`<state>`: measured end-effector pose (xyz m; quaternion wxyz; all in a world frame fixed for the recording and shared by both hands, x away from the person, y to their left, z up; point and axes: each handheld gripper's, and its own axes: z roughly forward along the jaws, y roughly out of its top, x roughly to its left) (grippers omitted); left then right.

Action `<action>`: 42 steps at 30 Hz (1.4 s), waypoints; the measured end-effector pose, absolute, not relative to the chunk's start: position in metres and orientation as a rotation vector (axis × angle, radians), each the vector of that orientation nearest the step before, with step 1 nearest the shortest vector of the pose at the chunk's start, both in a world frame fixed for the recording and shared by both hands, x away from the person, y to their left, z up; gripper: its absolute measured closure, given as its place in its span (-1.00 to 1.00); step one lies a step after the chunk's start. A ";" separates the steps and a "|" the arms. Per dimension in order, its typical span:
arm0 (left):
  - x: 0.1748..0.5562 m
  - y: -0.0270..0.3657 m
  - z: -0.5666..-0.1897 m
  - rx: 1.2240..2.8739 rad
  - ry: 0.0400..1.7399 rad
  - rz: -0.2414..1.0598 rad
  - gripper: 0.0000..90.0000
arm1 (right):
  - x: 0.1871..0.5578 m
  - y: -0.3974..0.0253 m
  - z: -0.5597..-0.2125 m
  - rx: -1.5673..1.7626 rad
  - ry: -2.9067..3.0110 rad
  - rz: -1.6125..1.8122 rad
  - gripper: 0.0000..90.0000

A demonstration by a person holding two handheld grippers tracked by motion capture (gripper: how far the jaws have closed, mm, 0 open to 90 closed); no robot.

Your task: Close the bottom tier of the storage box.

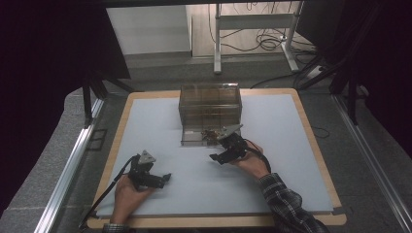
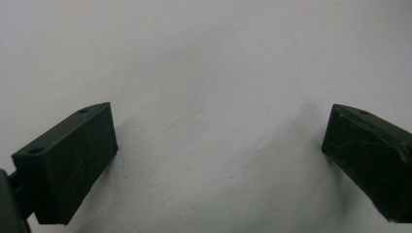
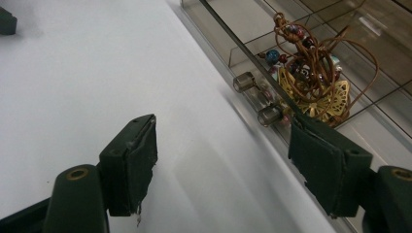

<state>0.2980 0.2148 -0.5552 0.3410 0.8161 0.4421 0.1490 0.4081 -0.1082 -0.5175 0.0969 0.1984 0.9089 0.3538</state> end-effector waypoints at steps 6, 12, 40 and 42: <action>0.298 0.215 -0.555 2.123 1.150 0.388 -1.00 | 0.409 -0.107 -0.521 0.583 2.703 1.045 -0.43; 0.298 0.215 -0.555 2.123 1.150 0.387 -1.00 | 0.409 -0.107 -0.522 0.580 2.704 1.046 -0.43; 0.298 0.215 -0.555 2.123 1.151 0.387 -1.00 | 0.415 -0.101 -0.527 0.581 2.699 1.027 -0.43; 0.298 0.215 -0.555 2.123 1.150 0.387 -1.00 | 0.416 -0.101 -0.528 0.581 2.697 1.027 -0.43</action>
